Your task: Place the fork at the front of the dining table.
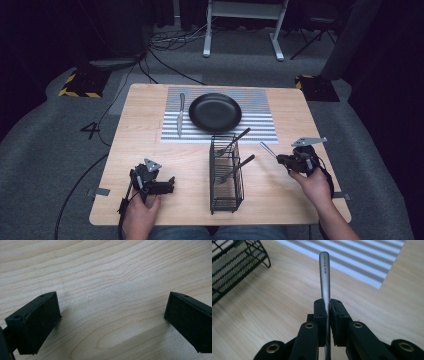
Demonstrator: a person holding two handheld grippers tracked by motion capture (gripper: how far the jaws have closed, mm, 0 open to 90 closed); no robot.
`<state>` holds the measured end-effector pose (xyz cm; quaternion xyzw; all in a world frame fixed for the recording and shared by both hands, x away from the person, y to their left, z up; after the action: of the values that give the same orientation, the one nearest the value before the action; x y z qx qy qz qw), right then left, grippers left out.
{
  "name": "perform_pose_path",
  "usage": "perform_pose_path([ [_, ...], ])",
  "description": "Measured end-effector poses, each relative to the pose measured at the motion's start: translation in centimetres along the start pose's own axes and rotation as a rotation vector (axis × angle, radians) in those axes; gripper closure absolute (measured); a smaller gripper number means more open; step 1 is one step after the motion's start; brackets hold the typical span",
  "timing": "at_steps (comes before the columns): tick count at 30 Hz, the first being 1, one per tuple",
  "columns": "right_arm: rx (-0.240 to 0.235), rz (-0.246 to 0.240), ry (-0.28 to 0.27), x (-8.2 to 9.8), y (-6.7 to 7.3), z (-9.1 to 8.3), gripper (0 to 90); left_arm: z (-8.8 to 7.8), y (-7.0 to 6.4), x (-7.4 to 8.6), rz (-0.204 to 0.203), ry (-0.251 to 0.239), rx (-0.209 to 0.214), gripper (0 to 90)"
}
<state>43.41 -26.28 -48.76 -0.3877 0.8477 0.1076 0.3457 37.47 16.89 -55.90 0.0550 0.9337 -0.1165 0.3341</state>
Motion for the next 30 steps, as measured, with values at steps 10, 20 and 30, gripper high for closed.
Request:
perform_pose_path([
  [10,0.019,-0.001,-0.061,-3.4,-2.0,-0.7,83.8,0.0,0.0,0.0,0.0,0.001,-0.001,0.4],
  [20,0.057,-0.017,-0.09,-8.1,-4.6,0.2,83.8,0.0,0.0,0.0,0.0,0.0,-0.001,0.4],
  [30,0.07,0.025,-0.116,-11.1,-7.0,2.1,83.8,0.0,0.0,0.0,-0.001,0.0,-0.001,0.4],
])
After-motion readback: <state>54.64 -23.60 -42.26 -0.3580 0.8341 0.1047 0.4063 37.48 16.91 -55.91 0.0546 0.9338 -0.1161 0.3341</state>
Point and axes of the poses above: each handheld gripper's, and its own axes: z roughly forward along the jaws, x roughly out of its underside, y roughly to its left, the point moved 7 cm from there along z, roughly forward along the jaws, and after that the axes turned 13 degrees about -z, right-handed, at the moved point
